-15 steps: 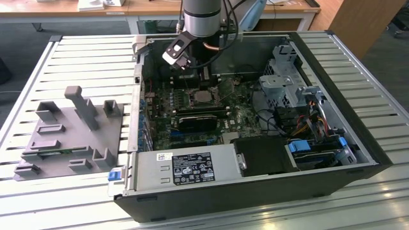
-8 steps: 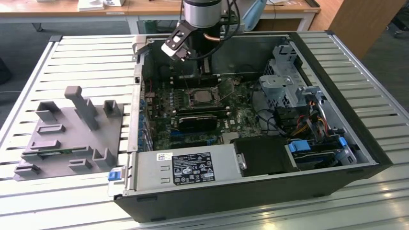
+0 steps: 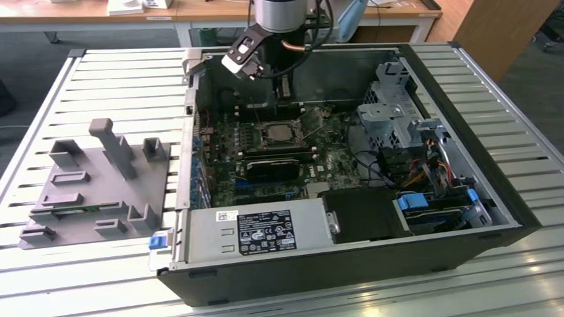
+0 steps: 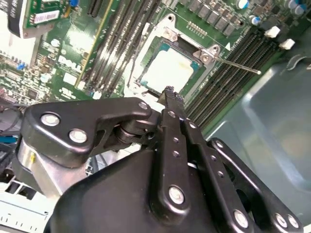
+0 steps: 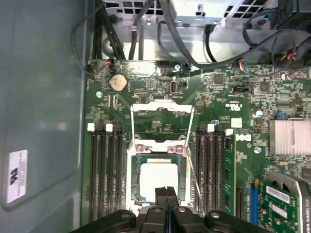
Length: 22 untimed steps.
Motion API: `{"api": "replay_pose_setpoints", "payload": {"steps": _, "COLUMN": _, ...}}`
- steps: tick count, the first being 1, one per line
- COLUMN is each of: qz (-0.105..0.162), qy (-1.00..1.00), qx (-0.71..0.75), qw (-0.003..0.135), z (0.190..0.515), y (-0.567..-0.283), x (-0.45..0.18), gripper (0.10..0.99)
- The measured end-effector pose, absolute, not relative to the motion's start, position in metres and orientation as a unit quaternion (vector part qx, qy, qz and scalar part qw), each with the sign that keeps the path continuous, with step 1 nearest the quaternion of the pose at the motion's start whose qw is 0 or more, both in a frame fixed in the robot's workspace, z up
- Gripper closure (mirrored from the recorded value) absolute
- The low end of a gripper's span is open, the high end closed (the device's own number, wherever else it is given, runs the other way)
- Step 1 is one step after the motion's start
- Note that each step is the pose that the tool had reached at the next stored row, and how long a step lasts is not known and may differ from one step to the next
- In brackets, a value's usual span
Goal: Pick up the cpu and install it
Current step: 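Close the cpu cover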
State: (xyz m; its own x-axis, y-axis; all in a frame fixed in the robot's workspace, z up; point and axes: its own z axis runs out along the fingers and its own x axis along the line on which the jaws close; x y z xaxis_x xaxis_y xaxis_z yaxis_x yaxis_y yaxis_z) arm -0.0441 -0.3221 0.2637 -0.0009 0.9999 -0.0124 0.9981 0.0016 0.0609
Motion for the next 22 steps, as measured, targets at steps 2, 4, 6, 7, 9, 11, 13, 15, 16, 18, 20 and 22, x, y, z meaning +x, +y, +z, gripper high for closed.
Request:
{"api": "replay_pose_setpoints", "payload": {"steps": 2, "qz": 0.017, "qy": 0.707, "qx": 0.707, "qw": 0.026, "z": 0.264, "y": -0.327, "x": -0.044, "gripper": 0.98}}
{"api": "replay_pose_setpoints", "payload": {"steps": 4, "qz": 0.017, "qy": 0.707, "qx": 0.707, "qw": 0.026, "z": 0.264, "y": -0.329, "x": -0.043, "gripper": 0.98}}
{"api": "replay_pose_setpoints", "payload": {"steps": 6, "qz": 0.016, "qy": 0.707, "qx": 0.707, "qw": 0.025, "z": 0.264, "y": -0.329, "x": -0.036, "gripper": 0.98}}
{"api": "replay_pose_setpoints", "payload": {"steps": 7, "qz": 0.016, "qy": 0.707, "qx": 0.707, "qw": 0.024, "z": 0.264, "y": -0.329, "x": -0.032, "gripper": 0.98}}
{"api": "replay_pose_setpoints", "payload": {"steps": 9, "qz": 0.014, "qy": 0.707, "qx": 0.707, "qw": 0.022, "z": 0.264, "y": -0.329, "x": -0.023, "gripper": 0.98}}
{"api": "replay_pose_setpoints", "payload": {"steps": 11, "qz": 0.016, "qy": 0.707, "qx": 0.707, "qw": 0.018, "z": 0.264, "y": -0.329, "x": -0.019, "gripper": 0.98}}
{"api": "replay_pose_setpoints", "payload": {"steps": 13, "qz": 0.021, "qy": 0.707, "qx": 0.707, "qw": 0.013, "z": 0.267, "y": -0.329, "x": -0.018, "gripper": 0.98}}
{"api": "replay_pose_setpoints", "payload": {"steps": 15, "qz": 0.029, "qy": 0.707, "qx": 0.707, "qw": 0.005, "z": 0.267, "y": -0.329, "x": -0.018, "gripper": 0.98}}
{"api": "replay_pose_setpoints", "payload": {"steps": 16, "qz": 0.031, "qy": 0.707, "qx": 0.707, "qw": 0.003, "z": 0.267, "y": -0.329, "x": -0.017, "gripper": 0.98}}
{"api": "replay_pose_setpoints", "payload": {"steps": 18, "qz": 0.03, "qy": 0.707, "qx": 0.707, "qw": 0.002, "z": 0.267, "y": -0.329, "x": -0.011, "gripper": 0.98}}
{"api": "replay_pose_setpoints", "payload": {"steps": 20, "qz": 0.03, "qy": 0.707, "qx": 0.707, "qw": 0.001, "z": 0.267, "y": -0.329, "x": -0.004, "gripper": 0.98}}
{"api": "replay_pose_setpoints", "payload": {"steps": 22, "qz": 0.029, "qy": 0.707, "qx": 0.707, "qw": 0.001, "z": 0.266, "y": -0.329, "x": 0.001, "gripper": 0.98}}
